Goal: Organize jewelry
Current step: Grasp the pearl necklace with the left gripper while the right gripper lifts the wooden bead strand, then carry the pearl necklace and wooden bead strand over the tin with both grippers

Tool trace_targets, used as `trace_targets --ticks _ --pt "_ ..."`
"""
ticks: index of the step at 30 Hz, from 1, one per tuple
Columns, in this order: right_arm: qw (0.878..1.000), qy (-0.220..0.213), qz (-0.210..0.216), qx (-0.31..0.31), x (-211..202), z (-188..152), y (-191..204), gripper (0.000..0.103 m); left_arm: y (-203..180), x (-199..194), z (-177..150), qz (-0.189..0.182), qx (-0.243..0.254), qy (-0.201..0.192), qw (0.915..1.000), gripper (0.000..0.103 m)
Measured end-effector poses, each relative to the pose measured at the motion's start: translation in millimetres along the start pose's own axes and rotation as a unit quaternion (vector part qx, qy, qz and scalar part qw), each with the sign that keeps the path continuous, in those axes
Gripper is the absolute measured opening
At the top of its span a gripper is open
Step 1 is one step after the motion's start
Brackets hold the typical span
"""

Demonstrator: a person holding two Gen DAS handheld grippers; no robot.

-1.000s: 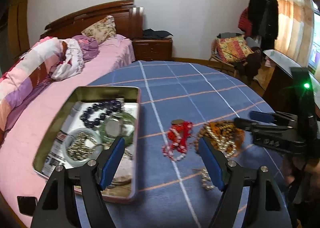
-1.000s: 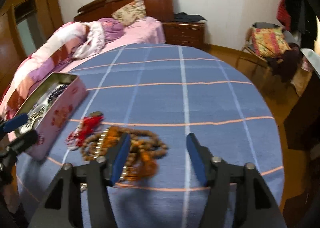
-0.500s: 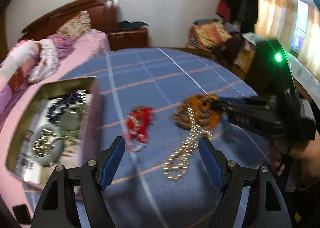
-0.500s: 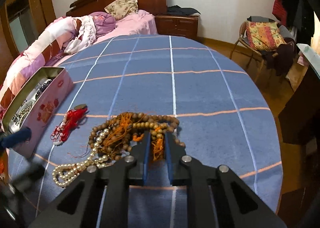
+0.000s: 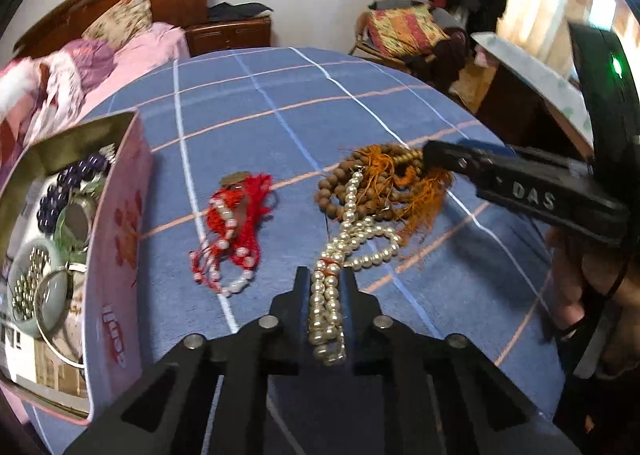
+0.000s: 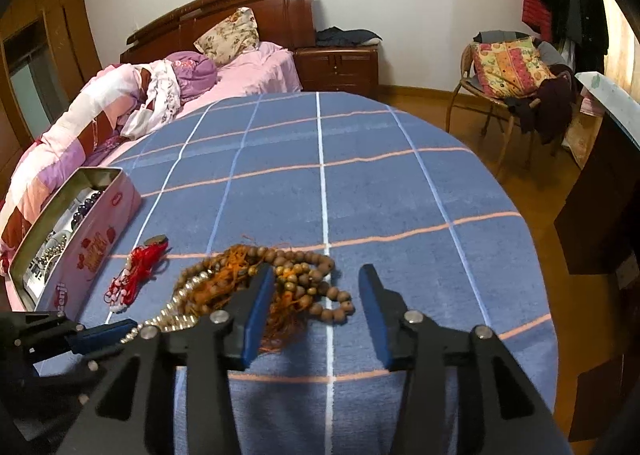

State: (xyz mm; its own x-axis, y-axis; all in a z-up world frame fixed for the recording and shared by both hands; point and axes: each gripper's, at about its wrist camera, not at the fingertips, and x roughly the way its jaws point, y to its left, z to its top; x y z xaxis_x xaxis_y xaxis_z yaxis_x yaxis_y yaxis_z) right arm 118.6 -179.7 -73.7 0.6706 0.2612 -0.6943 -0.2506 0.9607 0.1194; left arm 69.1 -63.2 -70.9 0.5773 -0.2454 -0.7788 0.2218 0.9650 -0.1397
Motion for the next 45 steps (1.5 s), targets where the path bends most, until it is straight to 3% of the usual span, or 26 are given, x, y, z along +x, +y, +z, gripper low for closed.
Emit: trace_targets --ticks 2,8,14,18,20,36,45 --pt "1.0 -0.001 -0.001 -0.001 1 1 0 0.054 3 -5 0 0.017 -0.006 -0.011 0.9998 0.01" --pt "1.0 0.009 0.004 -0.025 11 7 12 0.055 5 -7 -1 0.017 -0.014 -0.018 0.9996 0.005" --pt "0.997 0.051 -0.006 -0.053 32 6 21 0.055 11 -9 -3 0.021 -0.025 -0.022 0.9992 0.005" --pt "0.995 0.057 -0.004 -0.076 31 3 29 0.039 17 -12 -1 0.025 -0.03 -0.027 0.9989 0.005" --pt "0.995 0.053 -0.008 -0.085 29 1 31 0.028 19 -14 -1 0.029 -0.034 -0.031 0.9985 0.005" --pt "0.997 0.018 -0.046 -0.053 4 -1 12 0.024 29 -38 8 0.047 -0.047 -0.079 0.9947 0.005" --pt "0.998 -0.035 -0.023 -0.047 -31 13 19 0.024 42 -81 16 0.057 -0.062 -0.14 0.9866 0.005"
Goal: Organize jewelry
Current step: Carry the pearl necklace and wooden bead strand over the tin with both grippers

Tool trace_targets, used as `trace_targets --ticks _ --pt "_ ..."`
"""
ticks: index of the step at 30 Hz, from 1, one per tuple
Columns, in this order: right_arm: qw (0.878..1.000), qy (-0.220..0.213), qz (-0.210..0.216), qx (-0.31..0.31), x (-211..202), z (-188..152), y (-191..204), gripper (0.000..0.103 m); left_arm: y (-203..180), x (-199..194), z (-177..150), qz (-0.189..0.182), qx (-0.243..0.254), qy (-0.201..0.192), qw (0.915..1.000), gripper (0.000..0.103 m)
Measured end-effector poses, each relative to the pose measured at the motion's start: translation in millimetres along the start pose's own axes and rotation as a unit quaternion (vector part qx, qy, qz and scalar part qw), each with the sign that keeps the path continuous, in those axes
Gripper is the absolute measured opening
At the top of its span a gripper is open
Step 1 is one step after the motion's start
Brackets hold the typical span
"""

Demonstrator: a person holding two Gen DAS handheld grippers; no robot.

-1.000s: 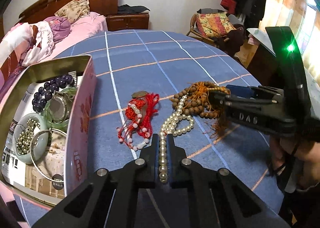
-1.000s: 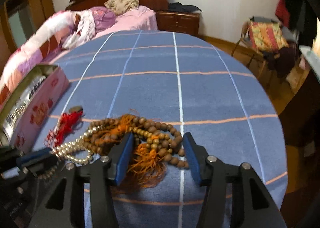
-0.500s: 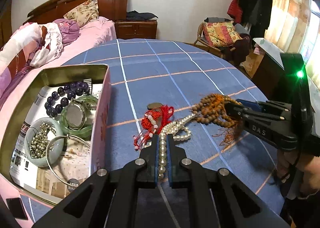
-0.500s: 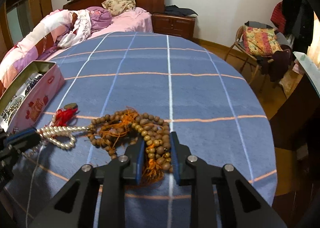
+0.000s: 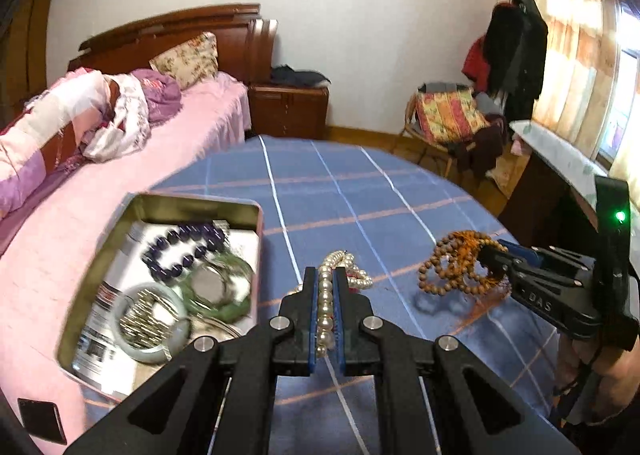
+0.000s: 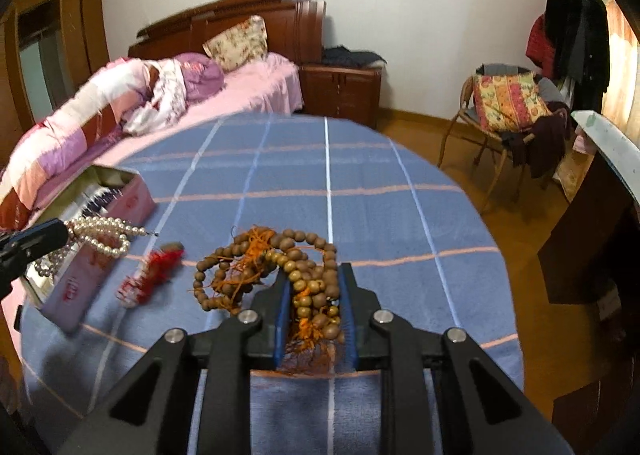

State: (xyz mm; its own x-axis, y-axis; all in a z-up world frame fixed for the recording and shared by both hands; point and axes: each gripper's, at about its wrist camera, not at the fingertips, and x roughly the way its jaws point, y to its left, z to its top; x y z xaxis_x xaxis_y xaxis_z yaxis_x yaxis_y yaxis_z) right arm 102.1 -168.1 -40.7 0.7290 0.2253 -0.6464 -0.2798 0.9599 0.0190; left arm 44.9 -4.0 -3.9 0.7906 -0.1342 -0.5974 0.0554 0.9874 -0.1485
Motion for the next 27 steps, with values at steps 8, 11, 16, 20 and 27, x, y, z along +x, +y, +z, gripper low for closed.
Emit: trace_targets --ticks 8,11,16,20,27 --pt "0.999 -0.039 0.024 -0.013 -17 19 22 0.024 22 -28 19 0.015 -0.014 -0.04 0.999 0.005" --pt "0.998 -0.05 0.039 -0.019 -20 26 33 0.024 31 -34 23 0.028 -0.016 -0.05 0.9982 0.005" --pt "0.995 -0.065 0.069 -0.03 -24 35 52 0.024 47 -37 22 0.053 -0.026 -0.051 0.997 0.005" --pt "0.992 -0.078 0.091 -0.043 -25 46 72 0.024 62 -39 21 0.07 -0.034 -0.049 0.9958 0.005" --pt "0.984 -0.092 0.135 -0.065 -21 63 109 0.024 77 -40 20 0.086 -0.043 -0.046 0.9943 0.005"
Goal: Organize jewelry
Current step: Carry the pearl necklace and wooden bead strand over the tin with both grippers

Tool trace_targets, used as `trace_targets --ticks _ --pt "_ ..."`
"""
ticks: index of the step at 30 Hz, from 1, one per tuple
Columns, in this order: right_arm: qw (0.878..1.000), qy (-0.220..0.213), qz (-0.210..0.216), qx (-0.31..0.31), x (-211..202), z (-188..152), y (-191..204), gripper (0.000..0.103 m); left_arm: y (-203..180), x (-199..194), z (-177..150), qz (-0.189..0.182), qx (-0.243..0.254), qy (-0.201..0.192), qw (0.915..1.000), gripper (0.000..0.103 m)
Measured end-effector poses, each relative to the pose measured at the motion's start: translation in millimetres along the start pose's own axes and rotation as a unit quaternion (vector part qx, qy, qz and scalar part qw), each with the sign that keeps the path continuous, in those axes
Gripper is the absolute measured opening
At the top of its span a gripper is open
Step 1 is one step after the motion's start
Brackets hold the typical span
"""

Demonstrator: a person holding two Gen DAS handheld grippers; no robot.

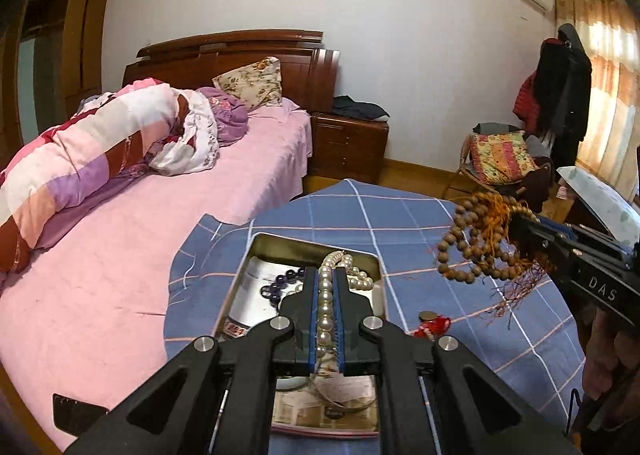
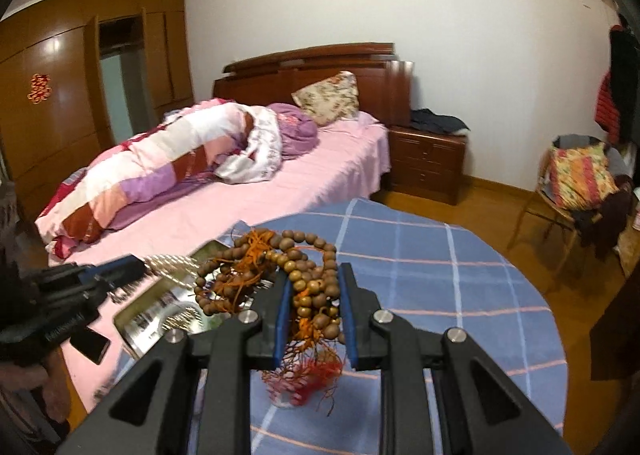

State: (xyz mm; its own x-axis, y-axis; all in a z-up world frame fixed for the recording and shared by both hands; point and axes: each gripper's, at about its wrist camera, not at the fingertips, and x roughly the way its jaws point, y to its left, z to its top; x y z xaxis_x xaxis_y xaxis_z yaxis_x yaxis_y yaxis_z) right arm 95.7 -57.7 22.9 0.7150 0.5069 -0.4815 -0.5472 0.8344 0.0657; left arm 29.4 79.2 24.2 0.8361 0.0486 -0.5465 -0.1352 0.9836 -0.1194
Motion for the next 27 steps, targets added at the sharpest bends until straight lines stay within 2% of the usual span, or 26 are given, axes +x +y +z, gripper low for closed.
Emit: trace_targets --ticks 12,27 --pt "0.999 0.011 0.04 -0.016 27 -2 37 0.024 23 7 -2 0.02 -0.022 0.003 0.9996 0.005" --pt "0.998 0.038 0.051 -0.012 62 -7 54 0.024 26 21 -8 0.02 -0.023 0.025 0.9992 0.005"
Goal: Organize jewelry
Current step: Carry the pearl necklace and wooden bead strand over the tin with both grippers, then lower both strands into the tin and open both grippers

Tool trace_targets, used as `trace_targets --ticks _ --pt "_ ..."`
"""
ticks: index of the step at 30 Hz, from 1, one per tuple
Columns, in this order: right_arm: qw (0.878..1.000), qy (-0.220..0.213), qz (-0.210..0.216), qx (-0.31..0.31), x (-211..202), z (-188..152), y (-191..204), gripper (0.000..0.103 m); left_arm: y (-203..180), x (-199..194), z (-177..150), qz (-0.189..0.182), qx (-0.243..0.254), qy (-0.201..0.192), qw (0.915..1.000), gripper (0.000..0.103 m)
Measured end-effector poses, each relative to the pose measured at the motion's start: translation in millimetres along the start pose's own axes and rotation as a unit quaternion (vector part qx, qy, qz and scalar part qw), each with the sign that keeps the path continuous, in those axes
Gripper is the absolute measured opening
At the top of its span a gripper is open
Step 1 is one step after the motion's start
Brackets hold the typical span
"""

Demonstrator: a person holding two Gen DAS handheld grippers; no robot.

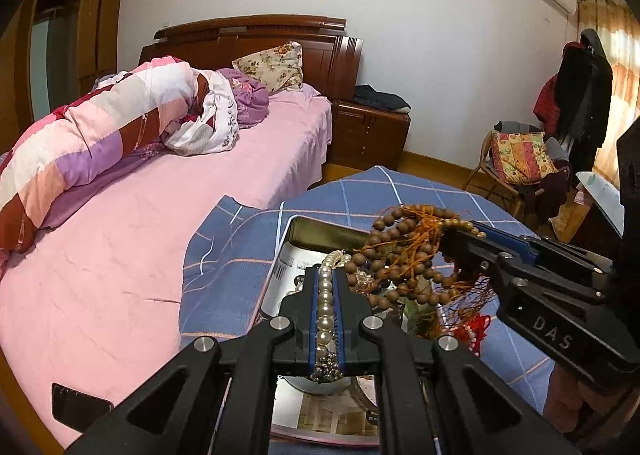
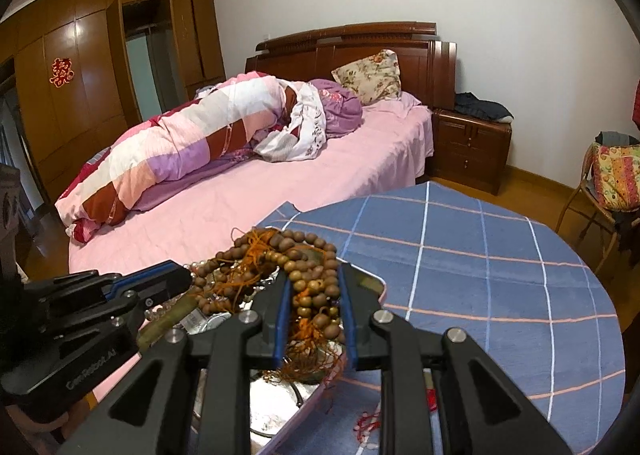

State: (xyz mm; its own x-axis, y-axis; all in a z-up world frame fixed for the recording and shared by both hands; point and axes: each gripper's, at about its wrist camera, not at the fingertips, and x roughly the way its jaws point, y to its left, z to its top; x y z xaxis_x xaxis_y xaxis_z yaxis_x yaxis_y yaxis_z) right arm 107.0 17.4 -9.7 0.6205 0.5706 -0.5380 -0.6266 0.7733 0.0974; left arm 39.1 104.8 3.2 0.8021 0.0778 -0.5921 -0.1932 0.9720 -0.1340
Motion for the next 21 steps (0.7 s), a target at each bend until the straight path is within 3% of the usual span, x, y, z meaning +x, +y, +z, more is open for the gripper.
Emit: trace_targets --ticks 21 --pt "0.999 0.045 0.002 -0.003 32 -16 6 0.024 0 22 -11 0.001 0.003 0.033 0.9994 0.005"
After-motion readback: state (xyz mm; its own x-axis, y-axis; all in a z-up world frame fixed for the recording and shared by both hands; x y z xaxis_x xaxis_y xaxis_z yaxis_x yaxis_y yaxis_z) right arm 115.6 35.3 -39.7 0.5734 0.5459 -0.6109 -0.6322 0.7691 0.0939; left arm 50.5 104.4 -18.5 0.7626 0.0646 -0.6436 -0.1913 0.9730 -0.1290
